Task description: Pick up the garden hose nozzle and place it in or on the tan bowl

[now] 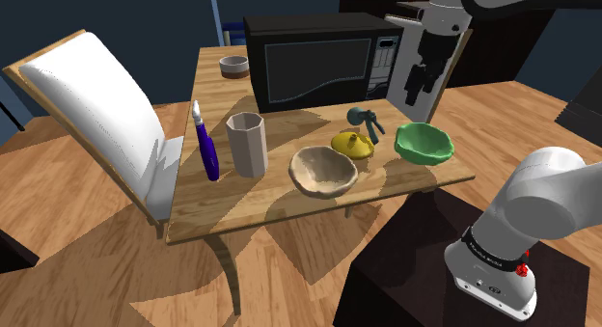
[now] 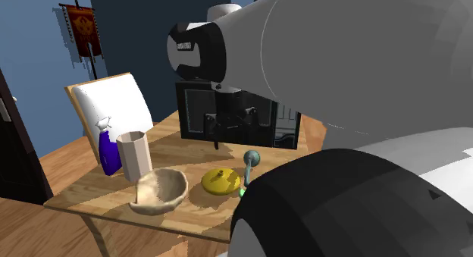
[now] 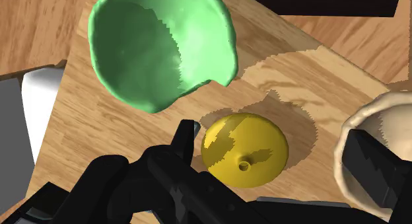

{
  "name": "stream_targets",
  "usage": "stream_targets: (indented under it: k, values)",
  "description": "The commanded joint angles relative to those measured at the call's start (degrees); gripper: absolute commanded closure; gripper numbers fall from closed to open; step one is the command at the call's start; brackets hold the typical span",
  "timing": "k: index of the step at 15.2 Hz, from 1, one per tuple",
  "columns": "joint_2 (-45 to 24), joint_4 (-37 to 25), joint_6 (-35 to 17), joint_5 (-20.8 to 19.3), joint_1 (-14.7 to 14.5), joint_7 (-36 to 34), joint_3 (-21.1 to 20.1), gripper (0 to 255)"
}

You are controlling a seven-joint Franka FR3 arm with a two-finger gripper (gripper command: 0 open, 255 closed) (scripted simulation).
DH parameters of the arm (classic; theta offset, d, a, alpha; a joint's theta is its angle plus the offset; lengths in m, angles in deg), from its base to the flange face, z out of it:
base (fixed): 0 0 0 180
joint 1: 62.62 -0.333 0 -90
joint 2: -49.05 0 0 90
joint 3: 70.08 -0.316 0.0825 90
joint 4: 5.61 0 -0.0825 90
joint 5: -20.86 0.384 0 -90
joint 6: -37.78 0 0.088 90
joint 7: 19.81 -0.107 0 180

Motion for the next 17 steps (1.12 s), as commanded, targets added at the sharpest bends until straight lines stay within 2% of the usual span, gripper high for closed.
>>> stream_targets:
  k: [1, 9, 17]
  values:
    - [0.0, 0.0, 0.0, 0.0, 0.0, 0.0, 0.0, 0]
    - [-15.9, -2.6, -12.6, -0.3, 3.1, -4.2, 2.6, 0]
    - [-32.8, -9.5, -21.9, 0.9, 5.6, -7.3, 5.6, 0]
